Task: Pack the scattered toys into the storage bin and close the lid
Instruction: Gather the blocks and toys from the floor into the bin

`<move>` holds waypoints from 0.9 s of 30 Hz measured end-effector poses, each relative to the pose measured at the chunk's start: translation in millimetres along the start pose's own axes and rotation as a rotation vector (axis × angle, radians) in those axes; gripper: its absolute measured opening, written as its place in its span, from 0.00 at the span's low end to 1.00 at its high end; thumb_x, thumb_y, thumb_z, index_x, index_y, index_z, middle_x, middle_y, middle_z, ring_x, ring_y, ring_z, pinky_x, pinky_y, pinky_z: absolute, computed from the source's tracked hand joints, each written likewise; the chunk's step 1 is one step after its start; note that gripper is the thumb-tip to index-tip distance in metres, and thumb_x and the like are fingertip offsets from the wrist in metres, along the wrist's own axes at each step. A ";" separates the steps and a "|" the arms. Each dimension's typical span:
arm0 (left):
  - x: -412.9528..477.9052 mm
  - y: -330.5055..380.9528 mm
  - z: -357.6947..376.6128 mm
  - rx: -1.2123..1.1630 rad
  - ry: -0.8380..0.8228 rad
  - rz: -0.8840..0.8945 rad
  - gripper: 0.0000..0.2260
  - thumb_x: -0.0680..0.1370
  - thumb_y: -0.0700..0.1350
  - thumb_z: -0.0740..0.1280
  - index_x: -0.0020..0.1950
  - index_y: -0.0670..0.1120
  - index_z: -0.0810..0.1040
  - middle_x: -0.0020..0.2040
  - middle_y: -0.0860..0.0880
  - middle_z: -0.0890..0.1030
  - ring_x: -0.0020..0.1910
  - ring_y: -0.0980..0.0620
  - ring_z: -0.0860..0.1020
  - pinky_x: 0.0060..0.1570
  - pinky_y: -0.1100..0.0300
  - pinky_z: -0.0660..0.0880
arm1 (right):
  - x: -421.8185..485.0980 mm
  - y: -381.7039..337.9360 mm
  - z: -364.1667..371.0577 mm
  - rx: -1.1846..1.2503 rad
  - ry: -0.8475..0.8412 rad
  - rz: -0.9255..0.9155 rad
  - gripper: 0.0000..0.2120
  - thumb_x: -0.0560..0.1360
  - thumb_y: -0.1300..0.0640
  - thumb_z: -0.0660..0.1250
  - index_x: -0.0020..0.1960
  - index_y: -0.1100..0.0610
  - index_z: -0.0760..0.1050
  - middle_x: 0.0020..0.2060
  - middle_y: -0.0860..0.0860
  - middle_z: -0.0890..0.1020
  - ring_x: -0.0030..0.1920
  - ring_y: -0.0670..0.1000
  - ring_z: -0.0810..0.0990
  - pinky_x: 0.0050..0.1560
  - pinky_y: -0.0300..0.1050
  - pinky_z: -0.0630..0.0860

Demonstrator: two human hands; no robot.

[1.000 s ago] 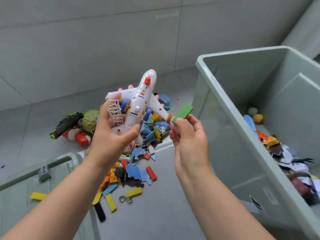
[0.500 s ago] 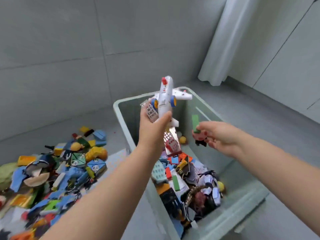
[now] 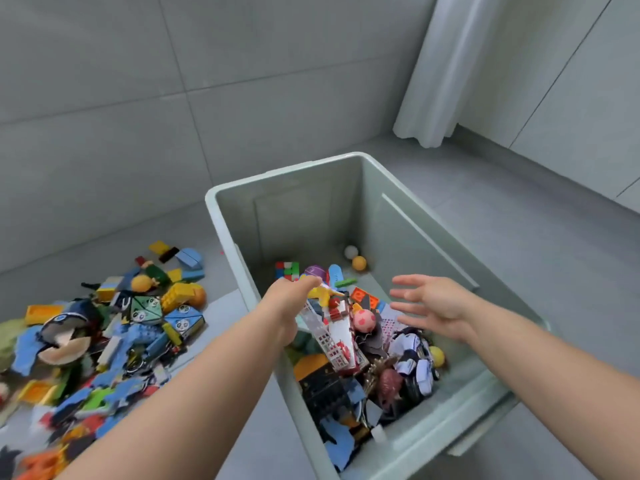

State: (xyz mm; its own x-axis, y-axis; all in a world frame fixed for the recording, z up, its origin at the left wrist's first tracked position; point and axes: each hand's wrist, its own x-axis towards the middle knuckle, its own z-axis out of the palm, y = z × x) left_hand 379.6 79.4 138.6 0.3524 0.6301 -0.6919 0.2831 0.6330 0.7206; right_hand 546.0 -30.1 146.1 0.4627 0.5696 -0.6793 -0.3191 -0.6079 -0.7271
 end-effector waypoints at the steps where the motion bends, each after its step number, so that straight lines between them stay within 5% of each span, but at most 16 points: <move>1: -7.5 2.0 -4.7 -0.014 -0.034 0.033 0.19 0.77 0.45 0.67 0.66 0.41 0.69 0.66 0.42 0.70 0.61 0.46 0.71 0.59 0.57 0.68 | -5.6 -3.9 3.3 -0.015 -0.037 -0.025 0.20 0.79 0.72 0.50 0.66 0.59 0.67 0.63 0.59 0.74 0.58 0.57 0.76 0.58 0.51 0.72; 3: -22.5 3.8 -17.6 -0.019 -0.112 0.122 0.22 0.76 0.47 0.68 0.68 0.43 0.68 0.63 0.46 0.71 0.57 0.49 0.72 0.56 0.58 0.70 | -19.1 -14.6 16.4 -0.058 -0.128 -0.073 0.20 0.78 0.72 0.51 0.65 0.58 0.68 0.59 0.58 0.77 0.56 0.56 0.77 0.58 0.50 0.72; 5: -37.9 3.6 -39.3 -0.043 -0.184 0.188 0.28 0.75 0.50 0.69 0.72 0.44 0.65 0.67 0.46 0.71 0.64 0.48 0.70 0.63 0.55 0.70 | -33.9 -27.2 38.8 -0.106 -0.206 -0.129 0.19 0.78 0.72 0.52 0.63 0.58 0.71 0.57 0.58 0.79 0.56 0.55 0.78 0.58 0.49 0.73; 9: -66.2 -3.1 -119.8 -0.187 -0.272 0.320 0.18 0.74 0.47 0.68 0.63 0.44 0.75 0.57 0.46 0.81 0.57 0.49 0.80 0.57 0.57 0.77 | -65.6 -46.7 109.3 -0.201 -0.356 -0.289 0.16 0.77 0.71 0.55 0.54 0.55 0.76 0.49 0.55 0.83 0.47 0.51 0.82 0.49 0.42 0.78; 12: -73.3 -41.6 -206.6 -0.068 -0.084 0.378 0.13 0.75 0.44 0.68 0.60 0.46 0.76 0.54 0.47 0.83 0.53 0.51 0.81 0.55 0.60 0.77 | -85.2 -47.2 183.9 -0.386 -0.504 -0.399 0.13 0.76 0.69 0.59 0.52 0.54 0.77 0.46 0.53 0.83 0.44 0.49 0.81 0.48 0.42 0.78; 16: -62.6 -146.5 -310.4 0.118 0.311 0.196 0.17 0.73 0.40 0.71 0.60 0.47 0.72 0.56 0.45 0.80 0.52 0.51 0.79 0.54 0.58 0.77 | -76.0 3.1 292.0 -0.963 -0.608 -0.536 0.12 0.74 0.63 0.65 0.55 0.51 0.74 0.51 0.50 0.79 0.49 0.52 0.79 0.50 0.48 0.77; 20: -50.0 -236.9 -359.3 0.322 0.548 0.142 0.34 0.69 0.41 0.75 0.71 0.48 0.63 0.62 0.49 0.73 0.64 0.48 0.71 0.57 0.62 0.68 | -25.7 101.4 371.0 -1.507 -0.627 -0.462 0.29 0.72 0.50 0.69 0.70 0.47 0.62 0.66 0.52 0.69 0.57 0.53 0.74 0.55 0.45 0.74; 24: -25.7 -285.9 -376.0 0.578 0.525 0.150 0.47 0.67 0.49 0.77 0.77 0.53 0.51 0.77 0.50 0.56 0.75 0.50 0.55 0.72 0.56 0.56 | 19.0 198.3 409.0 -1.491 -0.436 -0.291 0.50 0.66 0.38 0.71 0.76 0.49 0.44 0.73 0.56 0.54 0.69 0.60 0.62 0.67 0.51 0.65; 27: -4.2 -297.4 -373.0 0.766 0.505 0.118 0.50 0.70 0.52 0.74 0.77 0.53 0.38 0.78 0.50 0.40 0.77 0.49 0.42 0.73 0.57 0.46 | 24.0 241.7 424.6 -1.432 -0.286 -0.441 0.50 0.66 0.34 0.69 0.75 0.45 0.41 0.74 0.54 0.47 0.70 0.60 0.54 0.69 0.49 0.61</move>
State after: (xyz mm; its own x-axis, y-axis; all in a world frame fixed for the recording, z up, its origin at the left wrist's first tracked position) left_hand -38.8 56.3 -89.4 0.0369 0.9068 -0.4200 0.8459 0.1954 0.4962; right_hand 128.9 71.5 -88.2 0.0794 0.8254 -0.5590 0.9189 -0.2780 -0.2800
